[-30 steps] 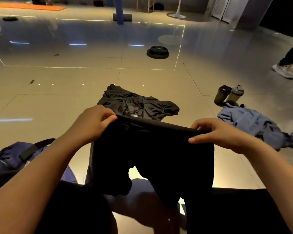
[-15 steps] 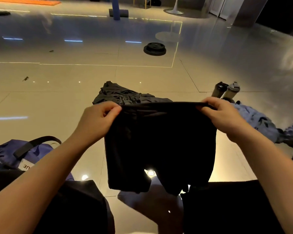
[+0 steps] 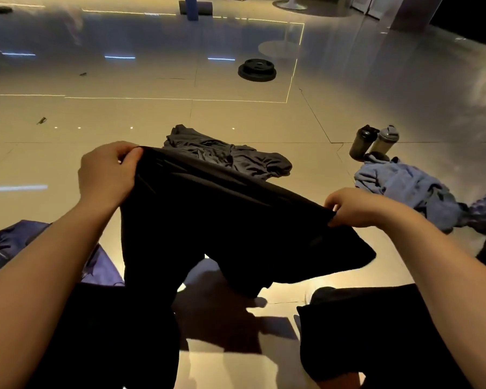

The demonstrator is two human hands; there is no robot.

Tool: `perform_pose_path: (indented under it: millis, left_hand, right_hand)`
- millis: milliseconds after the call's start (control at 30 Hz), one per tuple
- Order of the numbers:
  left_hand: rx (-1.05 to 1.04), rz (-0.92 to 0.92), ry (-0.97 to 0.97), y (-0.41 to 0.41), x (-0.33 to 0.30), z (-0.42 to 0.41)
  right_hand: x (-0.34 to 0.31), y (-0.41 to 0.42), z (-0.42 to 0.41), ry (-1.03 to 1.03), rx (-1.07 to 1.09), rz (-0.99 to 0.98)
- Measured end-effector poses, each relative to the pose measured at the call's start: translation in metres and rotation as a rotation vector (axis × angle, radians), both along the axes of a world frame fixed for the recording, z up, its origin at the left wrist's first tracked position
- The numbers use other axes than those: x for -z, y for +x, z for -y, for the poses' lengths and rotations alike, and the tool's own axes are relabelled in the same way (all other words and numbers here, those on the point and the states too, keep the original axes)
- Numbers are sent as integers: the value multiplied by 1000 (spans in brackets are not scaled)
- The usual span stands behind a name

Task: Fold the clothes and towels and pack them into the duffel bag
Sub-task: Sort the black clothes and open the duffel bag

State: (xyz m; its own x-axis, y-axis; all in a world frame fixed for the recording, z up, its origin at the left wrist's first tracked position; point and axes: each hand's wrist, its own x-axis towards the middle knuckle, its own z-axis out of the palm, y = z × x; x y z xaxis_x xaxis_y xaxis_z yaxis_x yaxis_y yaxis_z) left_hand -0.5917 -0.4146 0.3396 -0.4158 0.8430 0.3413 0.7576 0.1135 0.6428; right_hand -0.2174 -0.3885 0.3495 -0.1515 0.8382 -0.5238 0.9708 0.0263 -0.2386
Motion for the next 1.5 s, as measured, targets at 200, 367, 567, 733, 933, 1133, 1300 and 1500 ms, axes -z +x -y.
perform_pose_path:
  millis: [200,367,567,733,933,1133,1300,1500]
  left_hand:
    - [-10,-18,-130,-7,13,14]
    - [193,-48,-168,12,6,25]
    - [526,-72,-285,53,-14,-39]
    - [611,-225,-452,80,33,-134]
    - [549,-29,-608,85,154,-195]
    - [644,-95,-801,50,278,-143]
    - [785,-50,-929,45,352,-67]
    - [893,-206,-806,52,377,-37]
  right_hand:
    - [4,6,-2,361,270,-275]
    - [-12,12,4,375,287,-390]
    - [-24,44,-42,237,462,-524]
    - [34,64,-113,301,706,-565]
    - [162,77,-167,247,655,-238]
    - [287,34,-144,-50,384,-49]
    - [359,2,-78,-283,82,41]
    - [375,56,-67,-219,-78,250]
